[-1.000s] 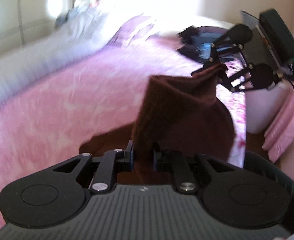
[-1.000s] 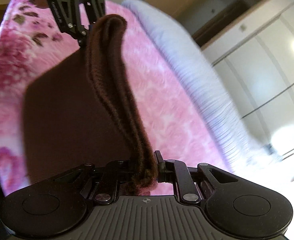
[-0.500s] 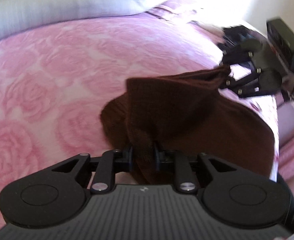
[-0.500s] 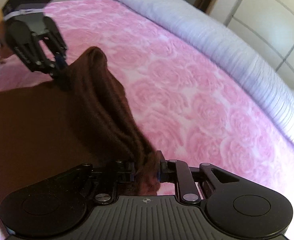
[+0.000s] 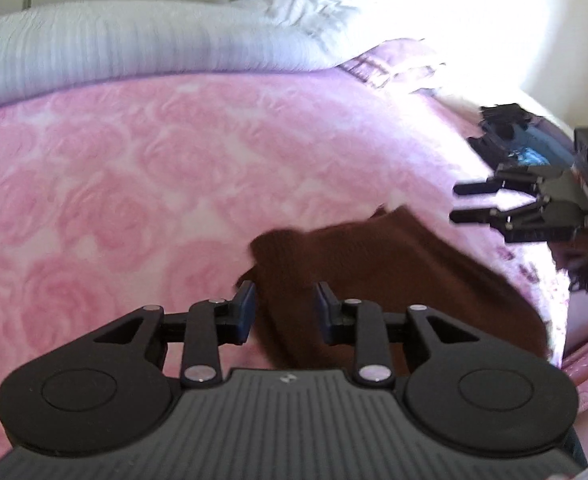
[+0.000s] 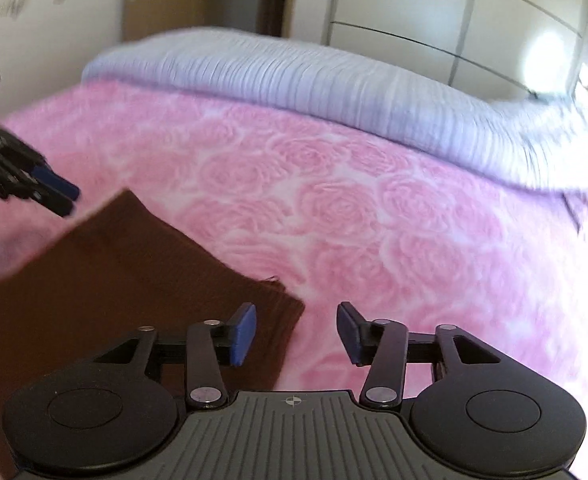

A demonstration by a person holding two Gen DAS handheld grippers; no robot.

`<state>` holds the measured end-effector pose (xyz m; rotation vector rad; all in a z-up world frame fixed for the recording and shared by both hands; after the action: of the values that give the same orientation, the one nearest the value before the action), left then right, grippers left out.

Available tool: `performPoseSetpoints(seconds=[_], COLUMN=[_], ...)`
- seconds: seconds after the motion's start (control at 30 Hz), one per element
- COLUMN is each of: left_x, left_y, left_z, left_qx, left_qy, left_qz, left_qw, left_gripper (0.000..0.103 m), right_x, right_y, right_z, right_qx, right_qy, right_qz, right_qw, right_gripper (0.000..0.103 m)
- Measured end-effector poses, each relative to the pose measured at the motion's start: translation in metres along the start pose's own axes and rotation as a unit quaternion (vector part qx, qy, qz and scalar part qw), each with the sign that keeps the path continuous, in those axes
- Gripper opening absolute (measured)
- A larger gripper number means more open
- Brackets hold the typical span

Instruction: Fold clothes

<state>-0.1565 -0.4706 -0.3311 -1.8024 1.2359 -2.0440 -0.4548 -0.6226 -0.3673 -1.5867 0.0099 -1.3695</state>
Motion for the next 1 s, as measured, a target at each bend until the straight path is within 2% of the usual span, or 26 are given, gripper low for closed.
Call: performPoseSetpoints(seconds=[0.07,0.13,0.2,0.27,0.33,0.43,0.47,0.57,0.63,0.73,0.8,0.87,0.93,1.0], left_x=[0.003,-0.001,-0.013,-0.019,-0.02,-0.017,-0.015,-0.014,-0.014,-0.025,-0.039,-0.059,-0.079,-0.084], left_y=[0.013,0.034,0.054,0.059,0.057,0.041,0.033,-0.003,-0.029,-0.059,-0.061,-0.049,-0.034,-0.034], left_z=[-0.008,-0.009,0.0,0.01,0.018,0.013,0.008,-0.014,-0.037,-0.084,-0.112,-0.128,-0.13,-0.124], left_qx=[-0.011,0.005,0.035,0.026,0.017,0.036,0.044,0.065,0.07,0.042,0.016,0.009,0.024,0.024], left_qy=[0.019,0.05,0.064,0.034,0.003,0.013,0.02,0.046,0.071,0.11,0.13,0.142,0.165,0.144], left_qz=[0.006,0.035,0.07,0.06,0.057,0.05,0.045,0.026,0.009,-0.011,-0.005,0.025,0.053,0.04], left_qw=[0.9997,0.9981,0.9949,0.9973,0.9983,0.9981,0.9978,0.9965,0.995,0.993,0.9913,0.9895,0.9846,0.9884], left_gripper=[0.026,0.026,0.031,0.038,0.038,0.036,0.032,0.031,0.031,0.032,0.033,0.034,0.035,0.035], right_x=[-0.011,-0.024,-0.036,-0.045,-0.042,-0.035,-0.034,-0.045,-0.058,-0.091,-0.112,-0.132,-0.144,-0.153], right_y=[-0.007,-0.002,0.013,0.027,0.027,-0.001,-0.016,-0.065,-0.091,-0.125,-0.131,-0.128,-0.118,-0.109], right_z=[0.002,0.009,0.009,0.004,-0.014,-0.019,-0.015,0.0,0.011,0.032,0.045,0.057,0.055,0.051], right_qx=[0.047,0.072,0.069,0.061,0.04,0.02,0.022,0.039,0.058,0.087,0.107,0.127,0.115,0.095], right_qy=[0.035,0.035,0.018,0.009,0.041,0.054,0.049,0.049,0.071,0.09,0.098,0.114,0.127,0.14], right_qz=[-0.004,0.017,0.045,0.063,0.059,0.032,0.024,0.004,-0.006,-0.008,-0.005,0.001,0.01,0.02], right_qw=[0.998,0.997,0.996,0.996,0.997,0.998,0.998,0.998,0.996,0.992,0.989,0.985,0.985,0.985], right_gripper=[0.049,0.049,0.049,0.049,0.049,0.049,0.049,0.049,0.049,0.049,0.049,0.049,0.049,0.049])
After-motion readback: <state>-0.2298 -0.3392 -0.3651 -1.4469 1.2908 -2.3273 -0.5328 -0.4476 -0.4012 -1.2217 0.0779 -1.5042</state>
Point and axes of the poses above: each gripper's, at about its wrist camera, not at the fingertips, and y roughly the way its jaws point, z to its left, x to its top, the point moved 7 cm from there along y, roughly the way its jaws point, and after that the axes turned 15 degrees about y, right-handed, at the moved point
